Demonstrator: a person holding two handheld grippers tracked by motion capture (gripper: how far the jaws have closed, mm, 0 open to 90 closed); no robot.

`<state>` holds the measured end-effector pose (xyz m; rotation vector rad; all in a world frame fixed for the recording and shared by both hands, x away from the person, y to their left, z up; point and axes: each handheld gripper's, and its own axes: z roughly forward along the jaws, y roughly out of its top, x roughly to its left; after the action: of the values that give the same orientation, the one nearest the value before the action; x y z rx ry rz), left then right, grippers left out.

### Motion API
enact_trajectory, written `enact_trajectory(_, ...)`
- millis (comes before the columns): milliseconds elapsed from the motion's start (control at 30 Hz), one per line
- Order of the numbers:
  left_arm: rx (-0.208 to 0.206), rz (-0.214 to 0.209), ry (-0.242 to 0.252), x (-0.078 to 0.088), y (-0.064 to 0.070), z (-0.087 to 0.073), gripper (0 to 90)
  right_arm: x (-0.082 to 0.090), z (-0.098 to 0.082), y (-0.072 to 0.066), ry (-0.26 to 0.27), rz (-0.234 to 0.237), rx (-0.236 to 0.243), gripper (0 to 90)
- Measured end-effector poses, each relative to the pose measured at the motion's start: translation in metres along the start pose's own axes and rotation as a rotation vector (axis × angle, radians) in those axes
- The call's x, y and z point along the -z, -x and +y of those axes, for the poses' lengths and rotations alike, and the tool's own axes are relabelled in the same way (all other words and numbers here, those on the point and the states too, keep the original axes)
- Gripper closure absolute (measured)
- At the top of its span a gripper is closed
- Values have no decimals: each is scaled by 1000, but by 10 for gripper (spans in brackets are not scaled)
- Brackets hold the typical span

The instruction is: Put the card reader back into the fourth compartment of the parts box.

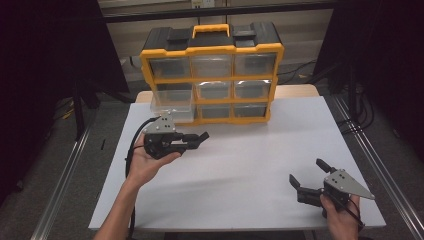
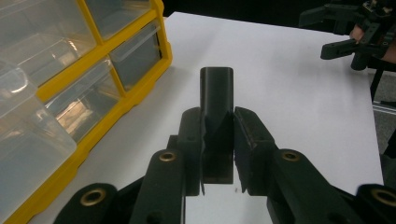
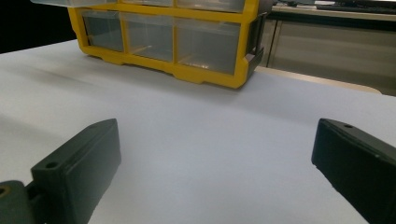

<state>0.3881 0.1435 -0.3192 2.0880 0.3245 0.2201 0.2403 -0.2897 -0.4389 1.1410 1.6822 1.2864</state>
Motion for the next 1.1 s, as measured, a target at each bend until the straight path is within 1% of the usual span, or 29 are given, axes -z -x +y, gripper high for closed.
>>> enact_trajectory(167,-5,20,3,8,-4,3,738,0,0,1,2,-4,-1,15)
enact_trajectory(233,0,25,11,10,-5,4,738,0,0,1,1,-2,-1,15)
enact_trajectory(433,7,40,1,14,-10,4,738,-1,0,1,1,-1,0,15)
enact_trajectory(500,8,41,-3,15,-12,6,738,-1,0,1,3,1,-5,15)
enact_trajectory(533,6,47,-8,15,-13,7,738,-2,0,1,2,3,-15,15)
enact_trajectory(667,2,52,-6,17,-15,14,738,-5,0,0,2,12,-11,15)
enact_trajectory(767,-4,59,-9,19,-16,18,738,-6,0,0,-1,11,-14,15)
enact_trajectory(867,-4,66,-7,21,-17,20,738,-6,0,0,0,15,-12,15)
enact_trajectory(900,-10,68,-9,23,-18,21,738,-6,1,-1,0,16,-11,15)
enact_trajectory(933,-3,68,-6,23,-19,22,738,-6,1,-1,1,16,-10,15)
enact_trajectory(967,-8,72,-10,24,-20,22,738,-6,1,-1,1,21,-10,15)
enact_trajectory(1067,-1,80,-7,27,-21,24,738,-6,1,-1,1,21,-9,15)
enact_trajectory(1100,-6,82,-12,28,-22,25,738,-6,1,-1,2,19,-10,15)
